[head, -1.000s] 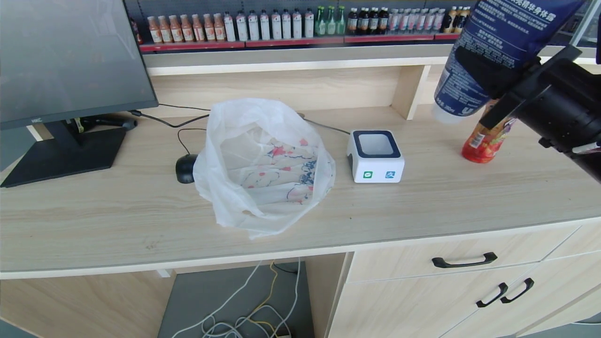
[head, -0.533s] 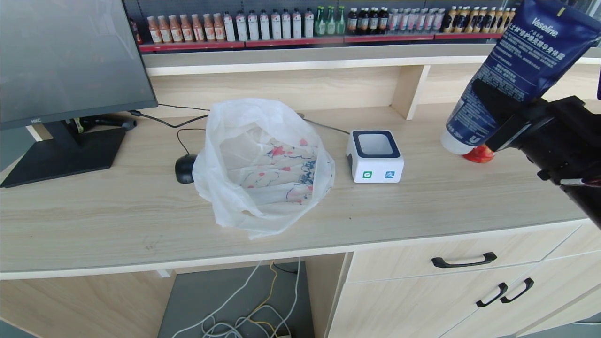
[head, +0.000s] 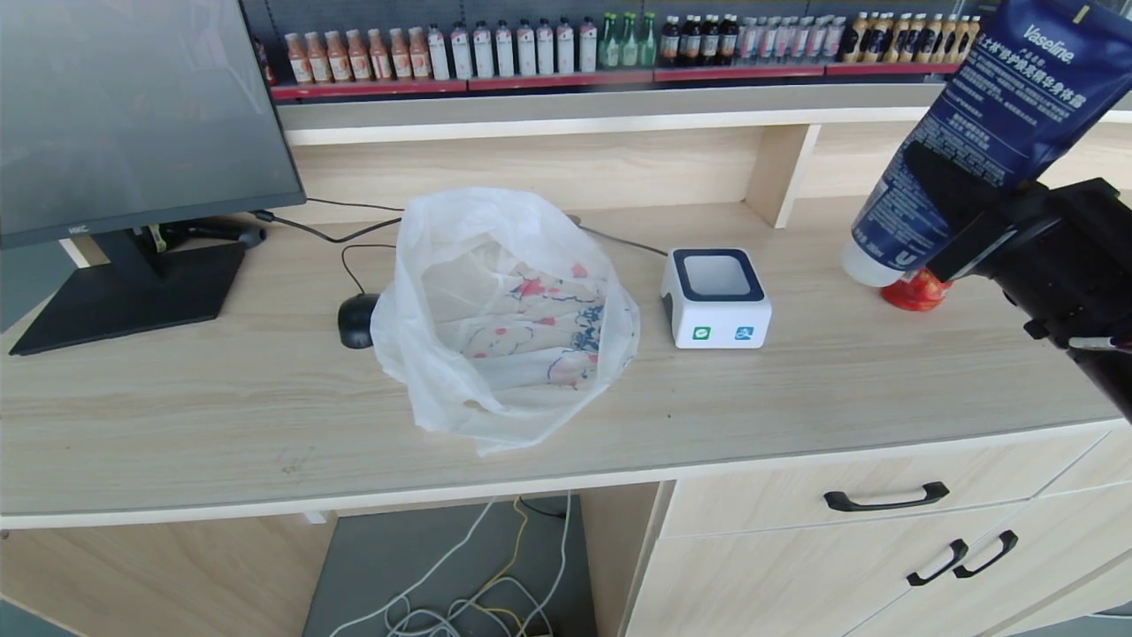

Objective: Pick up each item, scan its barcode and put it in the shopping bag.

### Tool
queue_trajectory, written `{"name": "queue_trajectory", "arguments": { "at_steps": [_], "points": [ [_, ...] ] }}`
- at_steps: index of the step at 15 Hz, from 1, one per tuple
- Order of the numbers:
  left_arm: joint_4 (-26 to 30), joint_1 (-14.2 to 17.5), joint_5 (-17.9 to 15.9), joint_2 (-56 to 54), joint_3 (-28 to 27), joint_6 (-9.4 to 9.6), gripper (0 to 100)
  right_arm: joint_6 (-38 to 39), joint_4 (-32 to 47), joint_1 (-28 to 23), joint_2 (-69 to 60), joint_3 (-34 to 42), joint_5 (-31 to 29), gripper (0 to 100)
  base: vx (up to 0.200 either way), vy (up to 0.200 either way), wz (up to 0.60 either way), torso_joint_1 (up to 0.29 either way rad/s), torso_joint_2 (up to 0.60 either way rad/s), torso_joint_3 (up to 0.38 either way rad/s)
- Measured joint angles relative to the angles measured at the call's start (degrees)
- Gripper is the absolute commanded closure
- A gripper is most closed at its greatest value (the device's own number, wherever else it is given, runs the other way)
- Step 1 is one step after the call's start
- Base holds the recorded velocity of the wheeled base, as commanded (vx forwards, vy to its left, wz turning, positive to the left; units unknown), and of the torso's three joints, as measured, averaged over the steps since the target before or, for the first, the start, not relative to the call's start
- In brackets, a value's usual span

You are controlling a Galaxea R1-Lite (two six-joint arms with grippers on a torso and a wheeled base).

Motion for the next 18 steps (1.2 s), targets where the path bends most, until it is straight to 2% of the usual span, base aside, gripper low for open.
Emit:
{"name": "queue_trajectory", "arguments": {
  "at_steps": [8,13,18],
  "points": [
    [0.05,-0.07,0.0,0.0,0.0,-0.09,0,0.05,0.06,0.22,0.51,-1.41,0.12,100,0.0,0.2,0.0,0.002,0.0,0.001],
    [-0.05,-0.07,0.0,0.0,0.0,-0.05,0,0.46,0.11,0.74,1.12,-0.35,0.29,100,0.0,0.0,0.0,0.0,0.0,0.0],
    [-0.05,0.0,-0.02,0.0,0.0,-0.02,0,0.57,0.33,4.02,3.44,-0.88,0.56,100,0.0,0.0,0.0,0.0,0.0,0.0]
  ]
}}
